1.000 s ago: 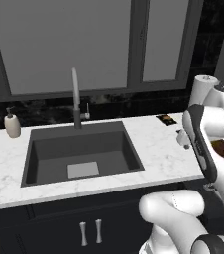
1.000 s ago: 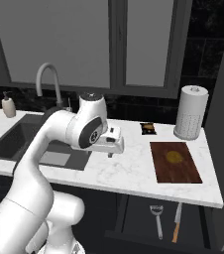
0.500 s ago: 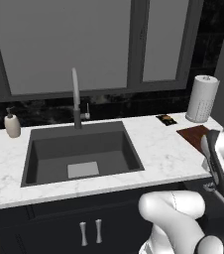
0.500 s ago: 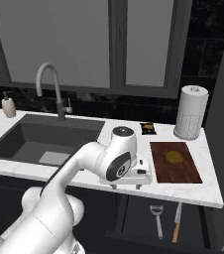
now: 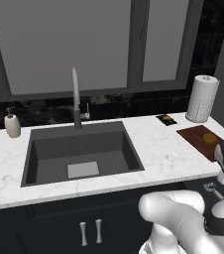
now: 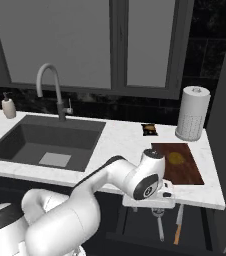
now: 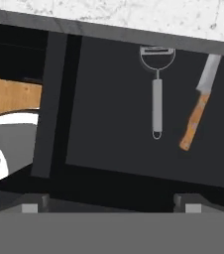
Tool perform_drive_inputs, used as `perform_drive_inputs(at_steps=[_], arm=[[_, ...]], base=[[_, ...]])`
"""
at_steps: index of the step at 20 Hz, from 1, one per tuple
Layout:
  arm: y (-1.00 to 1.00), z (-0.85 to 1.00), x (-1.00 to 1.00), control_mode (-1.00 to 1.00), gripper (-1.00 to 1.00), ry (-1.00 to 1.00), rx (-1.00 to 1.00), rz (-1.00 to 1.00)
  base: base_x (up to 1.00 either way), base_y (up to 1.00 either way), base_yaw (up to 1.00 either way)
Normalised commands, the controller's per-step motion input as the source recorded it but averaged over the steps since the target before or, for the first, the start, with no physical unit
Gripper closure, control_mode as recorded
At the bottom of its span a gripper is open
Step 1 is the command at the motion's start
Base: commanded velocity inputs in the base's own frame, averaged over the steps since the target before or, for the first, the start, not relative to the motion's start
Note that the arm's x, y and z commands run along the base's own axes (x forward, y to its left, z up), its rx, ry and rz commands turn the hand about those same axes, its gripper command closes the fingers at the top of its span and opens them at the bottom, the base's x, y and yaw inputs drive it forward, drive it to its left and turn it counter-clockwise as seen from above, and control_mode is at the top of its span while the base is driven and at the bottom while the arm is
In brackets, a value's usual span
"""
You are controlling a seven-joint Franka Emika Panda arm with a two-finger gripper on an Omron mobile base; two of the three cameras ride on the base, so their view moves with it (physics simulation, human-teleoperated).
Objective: Place the appropriate cutting tool for cutting the avocado skin on the cutting board.
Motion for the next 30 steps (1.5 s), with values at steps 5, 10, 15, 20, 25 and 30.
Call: perform_drive_inputs(at_steps=[5,10,15,20,25,30], arm=[[-0.32,-0.62,0.00,-1.00,-1.00,0.04,0.02,-0.02],[-0.26,-0.52,0.01,-1.00,-1.00,0.04,0.04,-0.01],[-0.21,-0.43,0.02,-1.00,-1.00,0.05,0.03,0.00],[-0.14,-0.38,0.00,-1.00,-1.00,0.07,0.01,0.00],[-0.06,-0.39,0.00,-1.00,-1.00,0.13,0.02,-0.01],[-0.06,-0.27,-0.16,-1.00,-1.00,0.12,0.06,-0.02]], base=[[0.00,0.00,0.00],[0.00,0.00,0.00],[0.00,0.00,0.00],[0.00,0.00,0.00],[0.00,0.00,0.00],[0.00,0.00,0.00]])
